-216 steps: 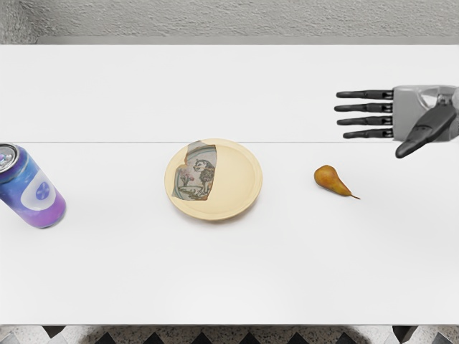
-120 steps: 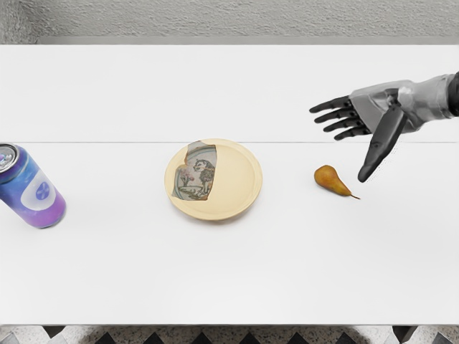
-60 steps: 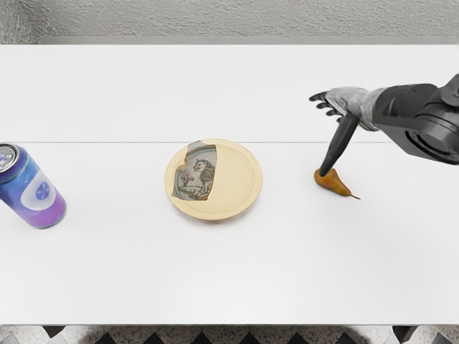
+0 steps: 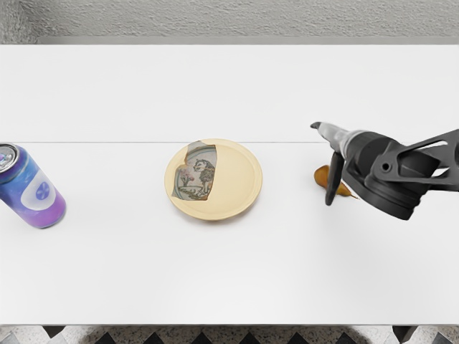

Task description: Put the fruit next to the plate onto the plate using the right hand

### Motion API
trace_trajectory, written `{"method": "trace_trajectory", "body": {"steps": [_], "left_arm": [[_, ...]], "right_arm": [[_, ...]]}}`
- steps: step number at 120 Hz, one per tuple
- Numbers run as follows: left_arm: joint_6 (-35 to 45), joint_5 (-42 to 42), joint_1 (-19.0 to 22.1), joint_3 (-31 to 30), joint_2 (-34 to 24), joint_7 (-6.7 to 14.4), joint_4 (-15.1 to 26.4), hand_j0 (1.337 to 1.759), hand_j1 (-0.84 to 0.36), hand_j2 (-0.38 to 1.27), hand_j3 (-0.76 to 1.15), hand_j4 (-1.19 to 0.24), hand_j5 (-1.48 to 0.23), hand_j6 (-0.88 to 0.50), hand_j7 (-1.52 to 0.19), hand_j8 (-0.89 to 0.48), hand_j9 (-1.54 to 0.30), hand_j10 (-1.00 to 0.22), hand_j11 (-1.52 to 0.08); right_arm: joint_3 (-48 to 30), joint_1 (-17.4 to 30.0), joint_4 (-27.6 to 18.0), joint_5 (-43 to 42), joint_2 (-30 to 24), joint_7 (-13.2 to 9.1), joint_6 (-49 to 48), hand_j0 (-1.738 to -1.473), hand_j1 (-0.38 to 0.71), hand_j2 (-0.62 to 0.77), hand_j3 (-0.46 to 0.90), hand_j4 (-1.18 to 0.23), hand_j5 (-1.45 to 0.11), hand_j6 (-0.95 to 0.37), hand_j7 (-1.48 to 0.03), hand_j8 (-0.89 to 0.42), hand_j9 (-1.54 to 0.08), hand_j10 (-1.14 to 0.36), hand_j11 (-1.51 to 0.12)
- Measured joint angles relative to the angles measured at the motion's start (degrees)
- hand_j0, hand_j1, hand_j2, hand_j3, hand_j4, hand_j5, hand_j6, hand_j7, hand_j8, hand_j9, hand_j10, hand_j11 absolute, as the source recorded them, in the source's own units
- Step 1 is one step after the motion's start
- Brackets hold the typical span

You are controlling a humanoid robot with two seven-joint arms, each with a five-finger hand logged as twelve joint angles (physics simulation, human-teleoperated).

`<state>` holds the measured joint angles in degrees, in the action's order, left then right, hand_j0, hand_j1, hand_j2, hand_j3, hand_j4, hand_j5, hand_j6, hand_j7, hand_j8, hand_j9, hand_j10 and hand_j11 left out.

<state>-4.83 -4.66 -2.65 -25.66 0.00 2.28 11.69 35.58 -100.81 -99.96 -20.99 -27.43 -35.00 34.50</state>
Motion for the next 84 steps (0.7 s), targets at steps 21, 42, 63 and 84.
{"method": "trace_trajectory", "body": {"steps": [21, 42, 63, 84], "left_arm": [[0.00, 0.00, 0.01, 0.00, 0.00, 0.00, 0.00, 1.658, 0.35, 0.00, 0.00, 0.00, 0.00, 0.00, 0.00, 0.00, 0.00, 0.00, 0.00], [0.00, 0.00, -0.06, 0.00, 0.00, 0.00, 0.00, 1.658, 0.35, 0.00, 0.00, 0.00, 0.00, 0.00, 0.00, 0.00, 0.00, 0.00, 0.00], [0.00, 0.00, -0.07, -0.04, 0.00, 0.00, 0.00, 1.658, 0.35, 0.00, 0.00, 0.00, 0.00, 0.00, 0.00, 0.00, 0.00, 0.00, 0.00], [0.00, 0.00, -0.07, -0.08, 0.00, 0.00, 0.00, 1.658, 0.35, 0.00, 0.00, 0.00, 0.00, 0.00, 0.00, 0.00, 0.00, 0.00, 0.00]], "right_arm": [[3.74, 0.13, 0.00, -0.08, 2.80, 0.00, 0.41, -1.658, -0.31, -0.01, 0.00, -0.03, -0.04, -0.03, -0.04, -0.03, -0.04, -0.03, -0.04], [5.85, 0.28, 0.36, -0.05, 4.34, 0.00, 0.48, -1.658, -0.31, -0.01, 0.00, -0.03, -0.04, -0.03, -0.04, -0.03, -0.04, -0.03, -0.04], [6.31, 1.01, 2.88, 0.08, 5.78, 0.00, 0.50, -1.658, -0.30, -0.01, 0.00, -0.04, -0.06, -0.04, -0.06, -0.04, -0.06, -0.04, -0.06], [6.29, 1.89, 6.26, 0.45, 7.81, 0.00, 0.50, -1.658, -0.22, -0.02, 0.00, -0.10, -0.14, -0.11, -0.14, -0.10, -0.14, -0.10, -0.14]]}}
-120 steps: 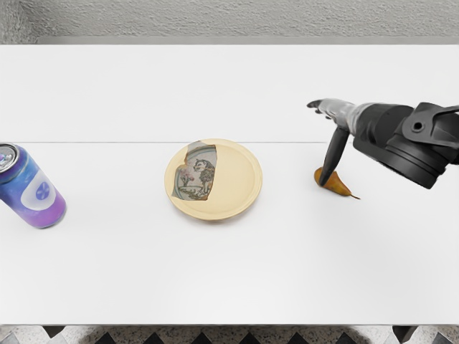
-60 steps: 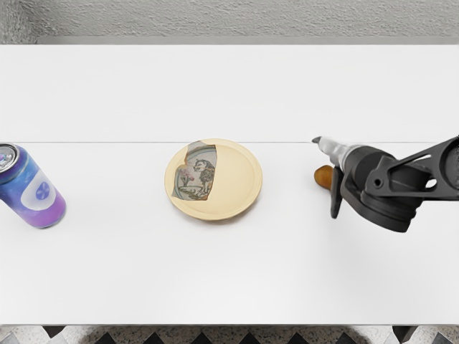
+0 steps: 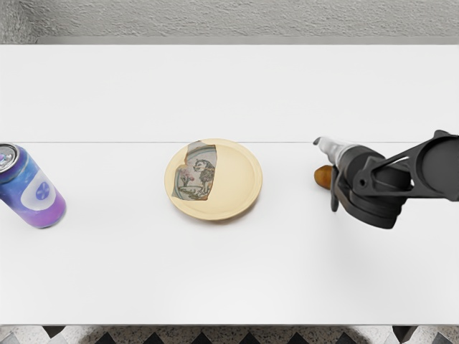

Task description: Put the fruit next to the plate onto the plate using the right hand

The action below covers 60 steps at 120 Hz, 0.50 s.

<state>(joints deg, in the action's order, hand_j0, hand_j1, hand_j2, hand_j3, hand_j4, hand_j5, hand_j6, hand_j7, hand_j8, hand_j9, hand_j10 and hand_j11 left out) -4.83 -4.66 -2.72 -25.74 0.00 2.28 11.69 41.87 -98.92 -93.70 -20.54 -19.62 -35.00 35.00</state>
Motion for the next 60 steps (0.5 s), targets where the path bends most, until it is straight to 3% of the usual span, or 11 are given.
{"method": "trace_trajectory", "body": {"steps": [20, 60], "left_arm": [[0.00, 0.00, 0.00, -0.01, 0.00, 0.00, 0.00, 1.658, 0.35, 0.00, 0.00, 0.00, 0.00, 0.00, 0.00, 0.00, 0.00, 0.00, 0.00], [0.00, 0.00, 0.00, 0.04, 0.00, 0.00, 0.00, 1.658, 0.35, 0.00, 0.00, 0.00, 0.00, 0.00, 0.00, 0.00, 0.00, 0.00, 0.00]], "right_arm": [[-0.08, 0.86, 2.44, 0.82, 1.94, 0.00, 0.00, -1.658, -0.17, -0.03, 0.00, -0.15, -0.19, -0.15, -0.19, -0.15, -0.19, -0.15, -0.19], [0.23, 1.45, 3.02, 0.95, 2.45, 0.00, 0.00, -1.658, -0.07, -0.05, 0.00, -0.23, -0.30, -0.23, -0.30, -0.23, -0.30, -0.23, -0.30]]}}
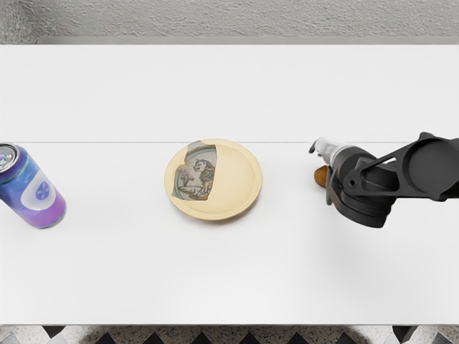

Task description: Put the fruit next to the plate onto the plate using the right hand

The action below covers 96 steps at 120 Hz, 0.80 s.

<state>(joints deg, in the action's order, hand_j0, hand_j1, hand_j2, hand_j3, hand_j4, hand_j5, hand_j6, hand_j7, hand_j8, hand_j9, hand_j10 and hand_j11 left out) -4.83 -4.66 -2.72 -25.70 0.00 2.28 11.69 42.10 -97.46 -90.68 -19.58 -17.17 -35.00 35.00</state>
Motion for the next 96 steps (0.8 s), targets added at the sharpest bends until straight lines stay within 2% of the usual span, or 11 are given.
{"method": "trace_trajectory", "body": {"steps": [29, 96], "left_arm": [[0.00, 0.00, -0.17, 0.03, 0.00, 0.00, 0.00, 1.658, 0.35, 0.00, 0.00, 0.00, 0.00, 0.00, 0.00, 0.00, 0.00, 0.00, 0.00], [0.00, 0.00, -0.18, 0.03, 0.00, 0.00, 0.00, 1.658, 0.35, 0.00, 0.00, 0.00, 0.00, 0.00, 0.00, 0.00, 0.00, 0.00, 0.00]], "right_arm": [[0.16, 1.54, 2.33, -0.44, 0.43, 0.00, 0.00, -1.658, -0.05, -0.05, 0.00, -0.25, -0.33, -0.25, -0.33, -0.25, -0.33, -0.25, -0.33], [0.26, 2.38, 4.09, -0.53, 1.12, 0.00, 0.00, -1.658, 0.01, -0.06, 0.00, -0.30, -0.39, -0.30, -0.39, -0.30, -0.39, -0.30, -0.39]]}}
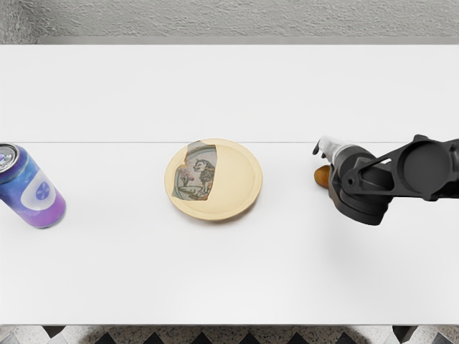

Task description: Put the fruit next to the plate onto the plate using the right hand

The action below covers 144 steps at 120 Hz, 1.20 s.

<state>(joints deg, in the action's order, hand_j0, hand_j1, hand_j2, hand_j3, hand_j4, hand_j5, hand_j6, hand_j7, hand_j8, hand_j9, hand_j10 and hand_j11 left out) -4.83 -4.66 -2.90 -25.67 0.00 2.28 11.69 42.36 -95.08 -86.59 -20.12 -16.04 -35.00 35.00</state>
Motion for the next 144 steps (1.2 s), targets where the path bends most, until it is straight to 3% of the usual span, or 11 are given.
{"method": "trace_trajectory", "body": {"steps": [144], "left_arm": [[0.00, 0.00, -0.09, 0.00, 0.00, 0.00, 0.00, 1.658, 0.35, 0.00, 0.00, 0.00, 0.00, 0.00, 0.00, 0.00, 0.00, 0.00, 0.00]], "right_arm": [[0.99, 1.80, 3.28, 0.06, 3.78, 0.00, 0.00, -1.658, 0.15, -0.08, 0.00, -0.42, -0.54, -0.42, -0.54, -0.42, -0.54, -0.42, -0.54]]}}
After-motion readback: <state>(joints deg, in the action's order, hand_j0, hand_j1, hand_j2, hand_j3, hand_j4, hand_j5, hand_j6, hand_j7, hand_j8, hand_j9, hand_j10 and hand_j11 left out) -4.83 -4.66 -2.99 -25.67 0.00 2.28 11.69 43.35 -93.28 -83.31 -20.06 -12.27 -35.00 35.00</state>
